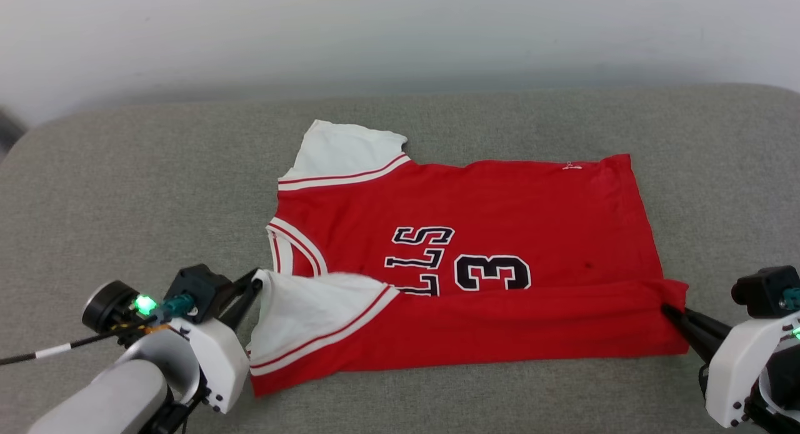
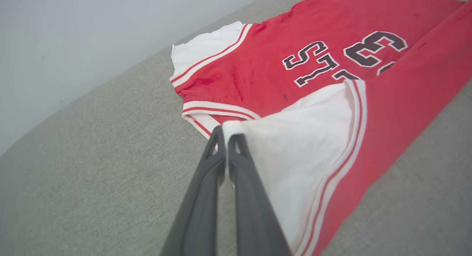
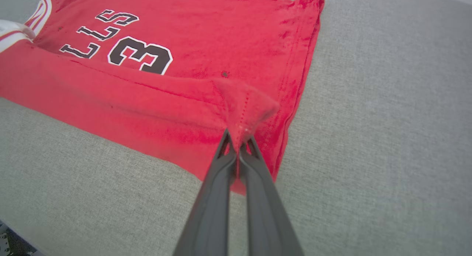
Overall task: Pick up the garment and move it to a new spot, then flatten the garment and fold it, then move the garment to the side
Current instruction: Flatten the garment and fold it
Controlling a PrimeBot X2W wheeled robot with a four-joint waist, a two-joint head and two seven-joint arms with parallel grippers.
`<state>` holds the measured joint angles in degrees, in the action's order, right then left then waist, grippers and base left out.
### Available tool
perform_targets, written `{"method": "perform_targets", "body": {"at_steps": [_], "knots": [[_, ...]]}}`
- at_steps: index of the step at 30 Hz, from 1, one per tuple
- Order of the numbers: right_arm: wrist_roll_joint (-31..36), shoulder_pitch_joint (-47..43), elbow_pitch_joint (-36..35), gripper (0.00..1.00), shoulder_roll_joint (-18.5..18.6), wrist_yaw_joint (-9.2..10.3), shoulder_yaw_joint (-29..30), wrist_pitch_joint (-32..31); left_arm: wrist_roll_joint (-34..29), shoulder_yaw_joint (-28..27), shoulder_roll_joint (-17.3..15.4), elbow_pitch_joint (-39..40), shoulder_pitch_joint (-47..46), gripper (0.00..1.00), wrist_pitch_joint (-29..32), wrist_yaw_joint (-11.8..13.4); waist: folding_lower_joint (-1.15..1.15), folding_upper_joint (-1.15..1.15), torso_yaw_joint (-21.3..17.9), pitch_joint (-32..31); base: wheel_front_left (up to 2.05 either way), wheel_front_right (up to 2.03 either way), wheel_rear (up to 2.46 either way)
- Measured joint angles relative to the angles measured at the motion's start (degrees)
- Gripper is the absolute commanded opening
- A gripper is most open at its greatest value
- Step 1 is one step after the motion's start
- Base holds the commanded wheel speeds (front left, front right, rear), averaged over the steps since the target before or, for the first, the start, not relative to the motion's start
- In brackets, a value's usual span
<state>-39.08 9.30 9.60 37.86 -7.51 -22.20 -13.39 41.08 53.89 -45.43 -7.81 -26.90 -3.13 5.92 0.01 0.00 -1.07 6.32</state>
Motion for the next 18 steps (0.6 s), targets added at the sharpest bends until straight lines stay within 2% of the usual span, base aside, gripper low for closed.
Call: {"method": "perform_targets", "body": {"at_steps": [2,3,7,13,18], "knots": [[0.31,1.4,0.52,0.0,-0.48,0.0,-0.19,-0.96,-0.31,-0.26,0.66,-2.75,-2.0,0.0,-0.44,-1.16,0.0,0.0,-0.4,1.37,0.0,0.0,0.0],[0.71,3.35,1.6,0.0,-1.07,0.0,-0.79,-1.79,-0.77,-0.46,1.59,-6.6,-4.5,0.0,-1.01,-2.46,0.0,0.0,-0.88,3.53,0.0,0.0,0.0],[0.86,5.92,3.24,0.0,-1.58,0.0,-1.83,-2.48,-1.35,-0.26,3.03,-10.77,-7.15,0.0,-1.3,-4.47,0.0,0.0,-1.22,6.46,0.0,0.0,0.0],[1.47,9.67,6.86,0.0,-2.0,0.0,-4.27,-2.3,-2.41,1.35,5.7,-16.28,-8.98,0.0,-1.09,-6.22,0.01,0.0,-1.38,10.08,0.0,0.0,0.0],[1.05,11.27,9.11,0.0,-2.03,0.0,-6.48,-1.27,-2.59,2.09,7.47,-20.74,-10.07,0.0,-2.3,-8.12,0.0,0.0,-1.24,10.61,0.0,0.0,0.0]]}}
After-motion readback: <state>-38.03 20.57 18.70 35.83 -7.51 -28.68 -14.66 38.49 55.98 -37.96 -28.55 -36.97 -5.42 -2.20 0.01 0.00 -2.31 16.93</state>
